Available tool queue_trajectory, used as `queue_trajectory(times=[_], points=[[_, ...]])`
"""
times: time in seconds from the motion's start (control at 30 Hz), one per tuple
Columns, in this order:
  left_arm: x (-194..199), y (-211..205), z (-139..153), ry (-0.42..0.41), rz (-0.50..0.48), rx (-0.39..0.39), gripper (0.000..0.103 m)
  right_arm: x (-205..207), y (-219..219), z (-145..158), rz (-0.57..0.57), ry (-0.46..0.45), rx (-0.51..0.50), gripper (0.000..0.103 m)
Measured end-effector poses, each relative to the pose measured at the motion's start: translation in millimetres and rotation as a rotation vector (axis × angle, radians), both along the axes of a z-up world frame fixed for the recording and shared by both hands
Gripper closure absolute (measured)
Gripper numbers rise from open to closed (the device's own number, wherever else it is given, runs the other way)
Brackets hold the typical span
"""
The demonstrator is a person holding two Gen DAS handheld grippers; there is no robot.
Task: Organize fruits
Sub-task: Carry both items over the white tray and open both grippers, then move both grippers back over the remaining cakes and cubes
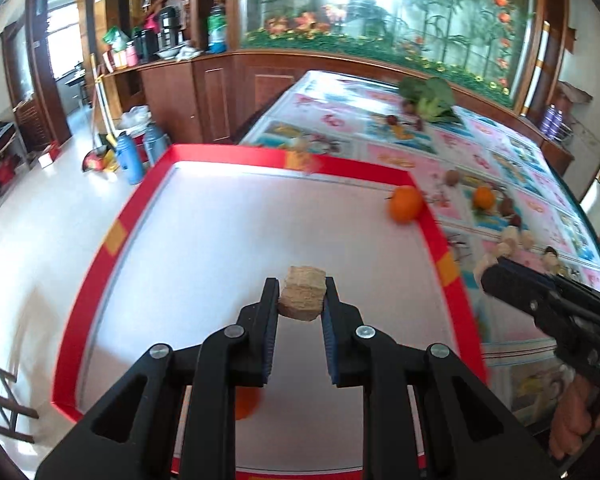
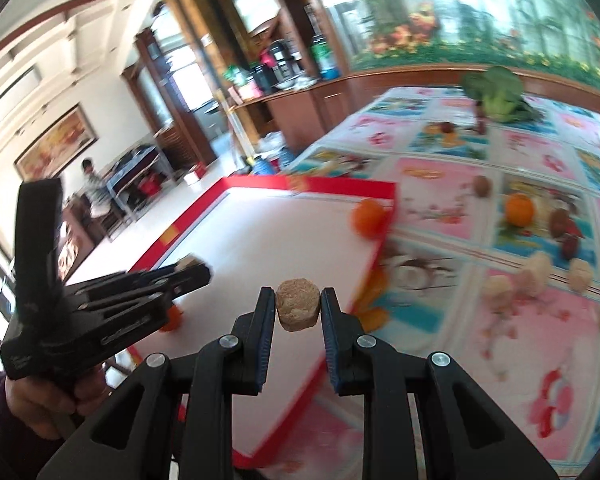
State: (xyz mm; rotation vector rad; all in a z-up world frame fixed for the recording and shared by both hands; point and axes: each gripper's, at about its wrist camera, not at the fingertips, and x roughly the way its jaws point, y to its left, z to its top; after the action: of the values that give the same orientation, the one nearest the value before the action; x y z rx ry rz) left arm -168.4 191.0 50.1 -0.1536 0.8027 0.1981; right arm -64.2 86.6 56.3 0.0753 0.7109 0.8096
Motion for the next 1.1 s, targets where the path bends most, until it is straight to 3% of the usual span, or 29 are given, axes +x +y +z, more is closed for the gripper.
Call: queue_trajectory(times=[0.5,0.57,0.63,0.73,0.8,0.83,0.87,1.1], points=[[-5.8,27.9,-15.4,0.034,0.085,0.004,0.081,-9.4,28.0,-26.7,0.102,0.036,-0.072,0.081],[-4.7,29.2,-16.7,0.041,0.089,0.003,0.080,-10.3,28.9,-27.2,0.112,0.030,-0.072,0.078],[-4.6,31.2,-18.1,0.049,0.105,0.001,0.079,-13.2,32.4,-27.2,0.132,0.018,-0.093,0.068],[-3.1,30.8,-17.2,0.052,0.123,0.012,0.068,-23.1,40.8,-26.6,0.169,-0.023,-0.152,0.050],[-3.4,31.6,-16.6,0.055,0.146,0.018,0.039,-31.9,44.1,-26.1,0.197,-0.055,-0.184,0.040],[-4.7,32.1,-15.4,0.049,0.160,0.023,0.035,-35.6,45.1,-26.5,0.204,-0.064,-0.197,0.031],[-6.0,32.4,-13.9,0.040,0.171,0.031,0.031,-38.7,45.6,-28.1,0.210,-0.057,-0.209,0.032],[-9.9,39.6,-7.5,0.034,0.214,0.048,0.027,-41.6,35.7,-28.2,0.221,-0.012,-0.136,0.032]])
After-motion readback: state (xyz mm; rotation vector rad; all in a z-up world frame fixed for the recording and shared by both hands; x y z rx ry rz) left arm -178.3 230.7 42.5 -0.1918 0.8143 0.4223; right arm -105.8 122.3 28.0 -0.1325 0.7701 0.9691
